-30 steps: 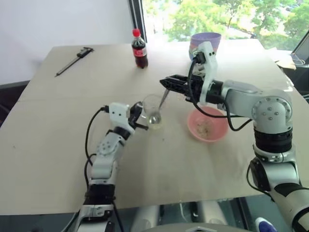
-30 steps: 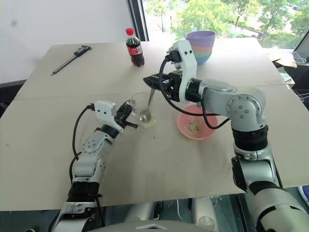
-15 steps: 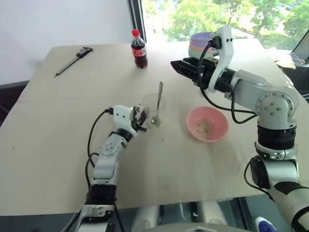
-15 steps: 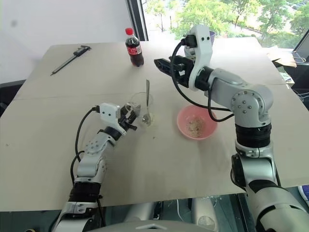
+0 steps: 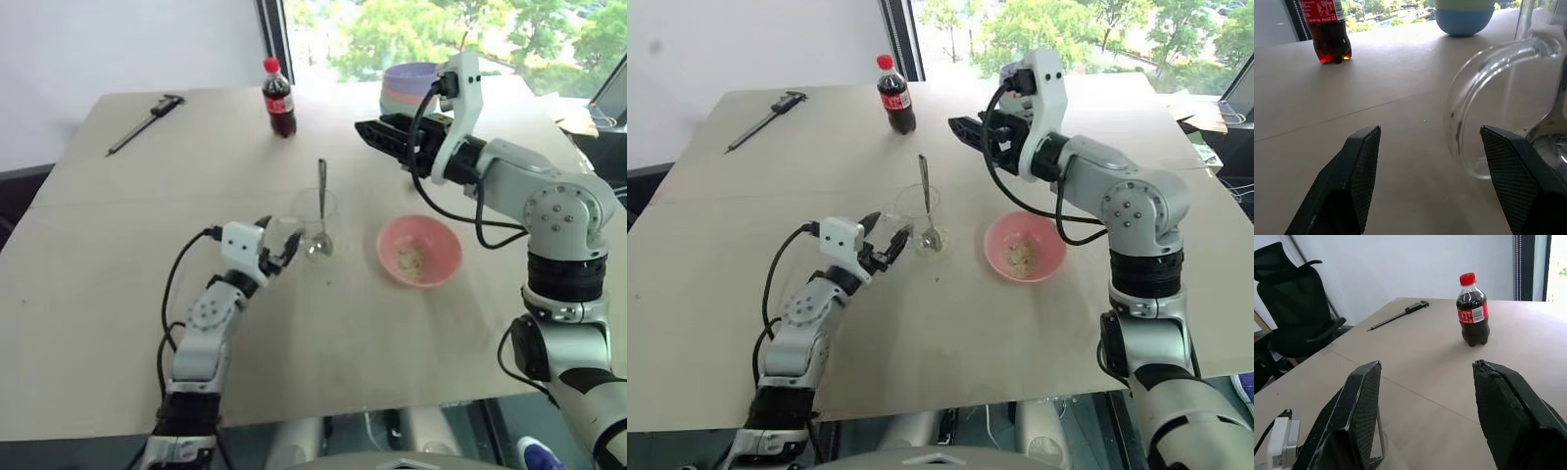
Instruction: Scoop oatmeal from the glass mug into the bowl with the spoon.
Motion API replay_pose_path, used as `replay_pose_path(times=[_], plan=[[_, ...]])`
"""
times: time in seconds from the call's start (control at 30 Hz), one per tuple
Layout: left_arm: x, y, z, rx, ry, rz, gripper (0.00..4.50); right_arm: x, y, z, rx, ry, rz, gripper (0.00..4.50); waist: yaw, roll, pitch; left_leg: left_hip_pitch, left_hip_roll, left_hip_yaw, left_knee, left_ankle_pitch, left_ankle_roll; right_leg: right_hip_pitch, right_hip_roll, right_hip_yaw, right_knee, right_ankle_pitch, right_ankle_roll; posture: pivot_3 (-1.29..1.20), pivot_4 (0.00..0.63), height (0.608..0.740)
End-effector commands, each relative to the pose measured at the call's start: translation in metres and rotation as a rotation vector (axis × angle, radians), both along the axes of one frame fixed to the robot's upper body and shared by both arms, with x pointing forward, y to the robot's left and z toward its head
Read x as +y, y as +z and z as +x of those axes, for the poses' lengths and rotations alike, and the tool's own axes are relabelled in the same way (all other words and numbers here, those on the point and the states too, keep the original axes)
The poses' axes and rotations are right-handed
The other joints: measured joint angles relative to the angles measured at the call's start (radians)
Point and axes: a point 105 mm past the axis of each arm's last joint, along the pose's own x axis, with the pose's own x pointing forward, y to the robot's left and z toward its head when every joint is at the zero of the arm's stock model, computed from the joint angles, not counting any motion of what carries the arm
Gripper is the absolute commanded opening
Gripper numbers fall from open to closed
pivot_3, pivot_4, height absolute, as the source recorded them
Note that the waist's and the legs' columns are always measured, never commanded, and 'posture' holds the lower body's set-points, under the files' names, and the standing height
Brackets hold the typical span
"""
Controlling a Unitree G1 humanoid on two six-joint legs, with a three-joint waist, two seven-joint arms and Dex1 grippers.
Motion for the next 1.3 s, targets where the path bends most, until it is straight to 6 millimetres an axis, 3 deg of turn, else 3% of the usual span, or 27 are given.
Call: replay_pose_path(times=[0.03, 0.27, 0.43, 0.7, 0.8, 0.93, 1.03, 1.17, 1.2, 1.3], plan=[[0.002, 0.022, -0.005, -0.067, -0.003, 0.007, 3.36, -0.005, 0.016, -0.006, -0.067, 0.003, 0.032, 3.01, 0.0, 0.0, 0.0, 0.0, 0.0, 0.0, 0.0, 0.0, 0.0, 0.0, 0.0, 0.0, 0.0, 0.0, 0.0, 0.0, 0.15, 0.74], [-0.001, 0.031, -0.005, -0.091, -0.003, -0.001, 3.36, -0.005, 0.014, -0.007, -0.069, 0.01, 0.033, 3.01, 0.0, 0.0, 0.0, -0.001, 0.0, 0.0, 0.0, 0.0, 0.0, 0.0, 0.0, 0.0, 0.0, 0.0, 0.0, 0.0, 0.15, 0.74], [-0.004, 0.029, -0.019, -0.069, -0.044, 0.005, 3.36, -0.012, 0.007, -0.011, -0.06, 0.02, 0.019, 3.01, 0.0, 0.0, 0.0, -0.001, 0.0, 0.0, 0.0, 0.0, 0.0, -0.001, -0.001, 0.0, -0.001, 0.0, 0.0, 0.0, 0.15, 0.74], [-0.004, 0.028, -0.048, -0.022, -0.12, 0.021, 3.36, -0.06, -0.03, -0.014, -0.043, -0.05, 0.005, 3.01, 0.002, 0.0, 0.001, -0.002, 0.0, 0.0, 0.0, -0.001, 0.001, 0.0, -0.001, 0.0, -0.002, 0.0, 0.0, 0.0, 0.15, 0.74], [-0.002, 0.029, -0.064, 0.011, -0.128, -0.019, 3.36, -0.088, -0.046, -0.021, -0.09, -0.126, -0.008, 3.01, 0.002, 0.0, 0.001, -0.001, 0.001, 0.0, 0.0, -0.001, 0.001, 0.0, 0.0, 0.0, -0.002, 0.0, 0.0, 0.0, 0.15, 0.74], [0.002, 0.018, -0.089, 0.103, -0.137, -0.061, 3.36, -0.135, -0.071, -0.05, -0.065, -0.193, -0.005, 3.01, 0.008, 0.0, 0.001, -0.002, 0.001, 0.001, -0.001, -0.001, 0.001, 0.0, 0.0, 0.0, -0.004, 0.0, 0.0, 0.0, 0.15, 0.74], [0.004, 0.01, -0.097, 0.151, -0.136, -0.08, 3.36, -0.144, -0.088, -0.066, -0.033, -0.194, -0.038, 3.01, 0.006, 0.001, 0.002, -0.001, 0.001, 0.003, -0.001, -0.001, 0.002, 0.001, 0.0, 0.001, -0.005, 0.0, 0.0, 0.0, 0.15, 0.74], [0.01, -0.011, -0.101, 0.193, -0.08, -0.031, 3.36, -0.162, -0.148, -0.098, 0.153, -0.273, -0.065, 3.01, 0.007, -0.001, 0.002, 0.008, 0.003, 0.001, -0.001, -0.001, 0.002, 0.011, 0.004, 0.0, -0.005, -0.001, 0.0, 0.0, 0.15, 0.74], [0.011, -0.014, -0.102, 0.196, -0.063, -0.033, 3.62, -0.164, -0.157, -0.105, 0.156, -0.281, -0.097, 3.01, 0.008, -0.001, 0.002, 0.008, 0.004, 0.001, -0.001, -0.001, 0.002, 0.011, 0.005, -0.001, -0.005, -0.003, -0.001, 0.0, 0.15, 0.74], [0.01, -0.013, -0.101, 0.17, -0.029, -0.032, 4.5, -0.153, -0.176, -0.126, 0.076, -0.195, -0.249, 3.86, 0.002, 0.0, 0.003, 0.009, 0.003, 0.003, 0.0, -0.001, 0.002, 0.011, 0.004, 0.002, -0.006, -0.004, 0.003, 0.0, 0.15, 0.74]])
